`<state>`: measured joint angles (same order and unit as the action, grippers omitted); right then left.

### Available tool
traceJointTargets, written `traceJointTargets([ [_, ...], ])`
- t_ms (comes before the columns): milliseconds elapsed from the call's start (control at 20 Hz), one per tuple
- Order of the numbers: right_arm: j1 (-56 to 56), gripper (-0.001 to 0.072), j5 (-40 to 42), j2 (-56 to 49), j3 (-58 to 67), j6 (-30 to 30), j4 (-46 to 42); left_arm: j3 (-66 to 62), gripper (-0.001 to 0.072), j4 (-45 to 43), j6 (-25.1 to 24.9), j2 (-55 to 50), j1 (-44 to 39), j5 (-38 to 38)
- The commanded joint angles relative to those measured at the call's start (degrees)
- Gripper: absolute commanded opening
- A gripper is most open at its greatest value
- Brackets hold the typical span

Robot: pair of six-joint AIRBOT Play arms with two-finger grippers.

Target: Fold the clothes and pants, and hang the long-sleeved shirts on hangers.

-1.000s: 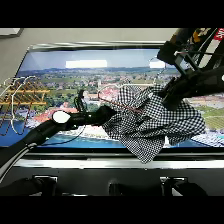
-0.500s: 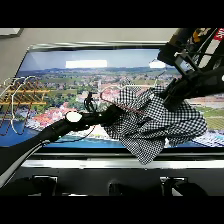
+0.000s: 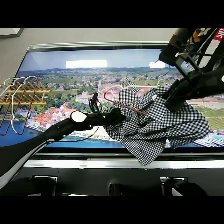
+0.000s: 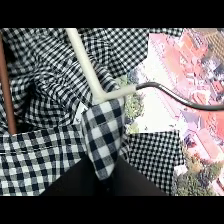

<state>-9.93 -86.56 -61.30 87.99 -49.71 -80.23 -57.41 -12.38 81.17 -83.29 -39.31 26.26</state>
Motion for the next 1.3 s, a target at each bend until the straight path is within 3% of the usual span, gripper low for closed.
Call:
traceJointTargets([
  [0,-0.04,0.0025,-2.67,0.61,-0.02,-2.19,-0.33,-0.13,0.0023,-7.08,-0.17,2.16,3.87,-0.17],
  [400,-0.04,0.0024,-3.17,0.39,-0.04,-4.35,2.08,-6.38,0.0023,-22.71,-0.15,3.45,10.93,6.58],
  [800,-0.04,0.0024,-1.07,-3.02,-0.17,-4.57,3.06,-11.45,0.0023,-24.39,-0.39,3.41,11.85,8.02],
  [1000,-0.04,0.0024,-1.01,-3.19,-0.15,-5.38,0.37,-12.13,0.0023,-29.20,-0.15,3.26,11.91,8.63],
  [1250,-0.04,0.0023,-5.68,0.07,-0.15,-6.84,-1.42,-12.13,0.0023,-29.70,-0.15,1.62,12.35,8.70],
])
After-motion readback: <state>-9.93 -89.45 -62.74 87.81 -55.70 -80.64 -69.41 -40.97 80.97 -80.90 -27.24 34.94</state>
